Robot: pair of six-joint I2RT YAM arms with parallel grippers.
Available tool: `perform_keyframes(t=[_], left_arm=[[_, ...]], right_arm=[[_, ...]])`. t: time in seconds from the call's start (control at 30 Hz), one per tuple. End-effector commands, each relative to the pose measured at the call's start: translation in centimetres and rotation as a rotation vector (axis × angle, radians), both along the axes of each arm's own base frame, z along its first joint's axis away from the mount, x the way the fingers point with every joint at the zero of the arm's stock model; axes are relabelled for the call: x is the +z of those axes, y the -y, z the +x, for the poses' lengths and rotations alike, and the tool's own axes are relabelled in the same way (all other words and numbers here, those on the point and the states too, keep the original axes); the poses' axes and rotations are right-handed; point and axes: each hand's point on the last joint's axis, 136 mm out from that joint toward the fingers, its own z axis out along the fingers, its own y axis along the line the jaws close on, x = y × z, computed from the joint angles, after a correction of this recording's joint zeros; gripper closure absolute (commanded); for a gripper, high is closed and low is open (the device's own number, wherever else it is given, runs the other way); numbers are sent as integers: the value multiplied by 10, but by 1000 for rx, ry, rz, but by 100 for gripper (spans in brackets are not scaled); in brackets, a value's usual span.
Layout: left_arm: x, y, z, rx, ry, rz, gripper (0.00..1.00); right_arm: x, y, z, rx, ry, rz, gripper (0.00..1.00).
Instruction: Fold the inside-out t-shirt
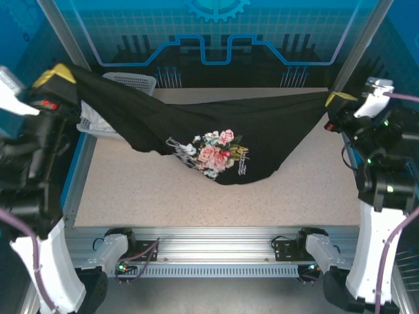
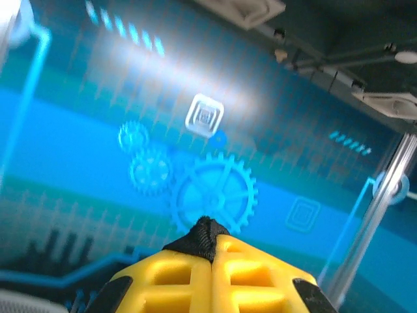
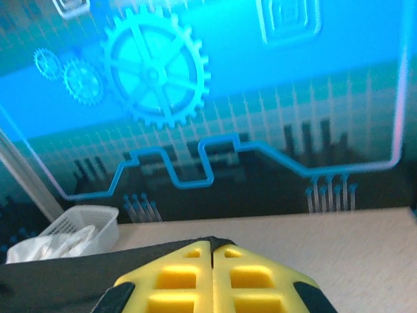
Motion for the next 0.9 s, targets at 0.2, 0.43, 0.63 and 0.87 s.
perform_keyframes(t=[0.2, 0.43, 0.63, 0.87], left_arm=[[-6, -26, 45, 158, -84, 100, 100], [-59, -27, 136, 62, -207, 75, 100], [-72, -33, 184, 50, -257, 60, 100], [-20, -13, 128, -31, -108, 21, 100]], right_arm=[[-18, 7, 8, -22, -72, -42, 98], [-48, 1, 68, 75, -131, 59, 98], [-46, 10, 103, 56, -143, 49, 99], [0, 20, 65, -39, -47, -8, 100]])
